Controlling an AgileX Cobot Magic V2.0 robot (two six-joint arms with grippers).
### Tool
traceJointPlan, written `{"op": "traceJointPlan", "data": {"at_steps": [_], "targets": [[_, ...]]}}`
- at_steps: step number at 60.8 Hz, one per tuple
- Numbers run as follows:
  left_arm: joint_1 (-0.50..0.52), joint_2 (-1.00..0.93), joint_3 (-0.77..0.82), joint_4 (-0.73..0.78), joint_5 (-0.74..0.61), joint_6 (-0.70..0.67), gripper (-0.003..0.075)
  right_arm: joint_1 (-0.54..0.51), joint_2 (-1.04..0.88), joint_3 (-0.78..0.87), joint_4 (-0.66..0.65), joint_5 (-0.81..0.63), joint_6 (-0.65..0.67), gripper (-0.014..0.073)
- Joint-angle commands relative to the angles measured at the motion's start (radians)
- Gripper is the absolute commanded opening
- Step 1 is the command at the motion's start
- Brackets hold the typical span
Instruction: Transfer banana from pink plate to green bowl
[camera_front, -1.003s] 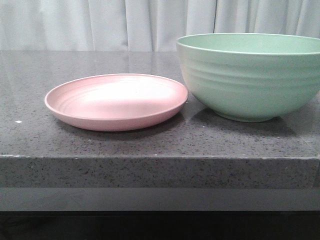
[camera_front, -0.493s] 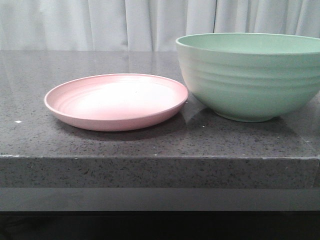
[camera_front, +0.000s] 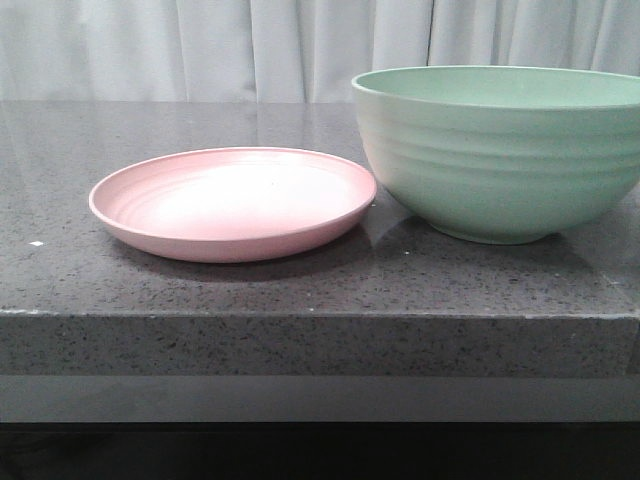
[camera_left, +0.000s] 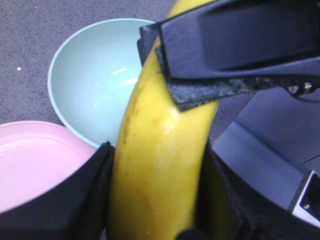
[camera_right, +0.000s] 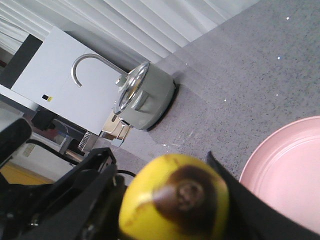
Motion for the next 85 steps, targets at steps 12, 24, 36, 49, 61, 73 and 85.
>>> {"op": "traceJointPlan", "data": {"at_steps": [12, 24, 36, 49, 61, 73, 85], "targets": [[-0.009, -0.025, -0.033, 0.034, -0.08, 0.0, 0.041, -0.014, 0.008, -0.075, 0.008, 0.083, -0.057, 0.011], [0.023, -0.025, -0.033, 0.149, -0.13, -0.029, 0.0571, -0.088, 0.07, -0.264, -0.351, 0.131, -0.053, 0.011], [0.121, -0.025, -0.033, 0.146, -0.138, -0.047, 0.0566, -0.158, 0.109, -0.431, -0.658, 0.073, 0.018, 0.011], [0.183, -0.025, -0.033, 0.146, -0.134, -0.052, 0.0566, -0.163, 0.196, -0.447, -0.938, -0.024, 0.018, 0.011], [0.189, -0.025, -0.033, 0.146, -0.134, -0.052, 0.0566, -0.158, 0.31, -0.447, -0.949, -0.03, 0.018, 0.0195], [0.189, -0.025, -0.033, 0.146, -0.134, -0.052, 0.0566, -0.157, 0.366, -0.447, -0.949, -0.015, 0.018, 0.0339], [0.189, -0.025, -0.033, 0.146, -0.134, -0.052, 0.0566, -0.157, 0.364, -0.448, -0.949, -0.024, 0.018, 0.0532]]}}
